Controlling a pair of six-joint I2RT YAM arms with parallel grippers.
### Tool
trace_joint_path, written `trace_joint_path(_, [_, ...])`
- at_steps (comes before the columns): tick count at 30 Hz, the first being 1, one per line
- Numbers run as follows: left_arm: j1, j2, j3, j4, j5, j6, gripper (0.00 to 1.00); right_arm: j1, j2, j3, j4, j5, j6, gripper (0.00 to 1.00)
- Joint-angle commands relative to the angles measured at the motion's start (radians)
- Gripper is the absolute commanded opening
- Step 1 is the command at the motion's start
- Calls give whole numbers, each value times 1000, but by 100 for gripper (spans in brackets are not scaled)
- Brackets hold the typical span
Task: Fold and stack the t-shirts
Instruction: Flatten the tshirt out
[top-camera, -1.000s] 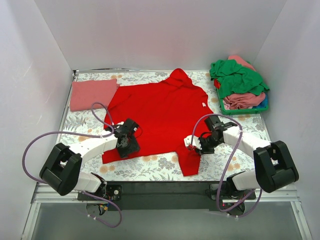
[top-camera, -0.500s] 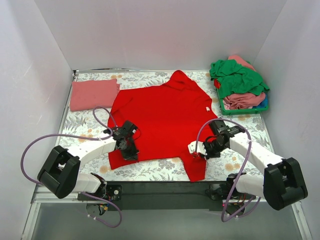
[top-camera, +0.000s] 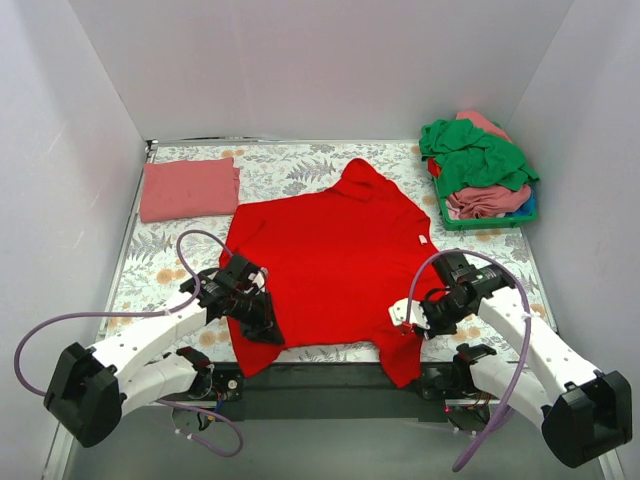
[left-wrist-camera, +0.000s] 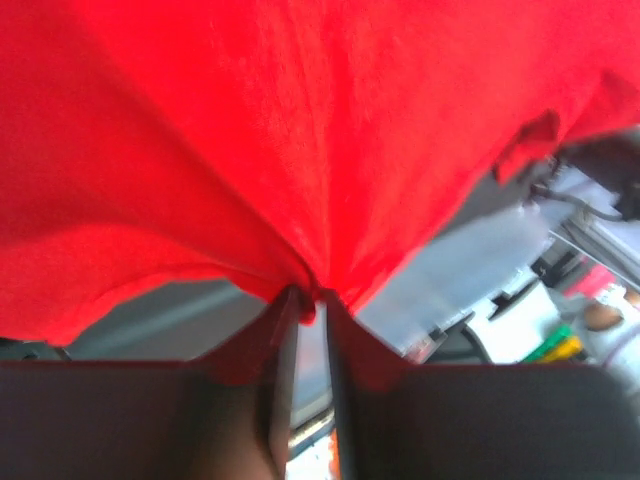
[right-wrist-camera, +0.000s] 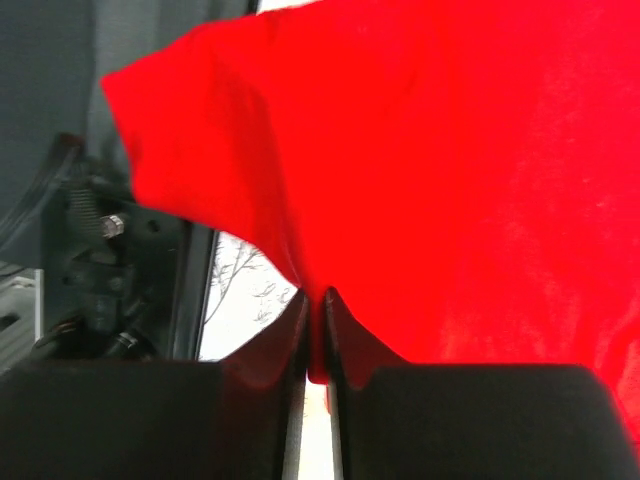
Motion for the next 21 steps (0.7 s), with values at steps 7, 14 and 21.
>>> trace_joint_path(7, [-7, -52, 155, -152, 53, 100, 40, 5, -31, 122, -44, -23, 124, 52])
trace_joint_path(14, [-7, 108, 356, -30, -173, 227, 48, -6, 130, 258, 179, -76, 288, 53])
trace_joint_path(21, [137, 416, 580, 139, -429, 444, 56, -170, 397, 398, 304, -323, 405, 55])
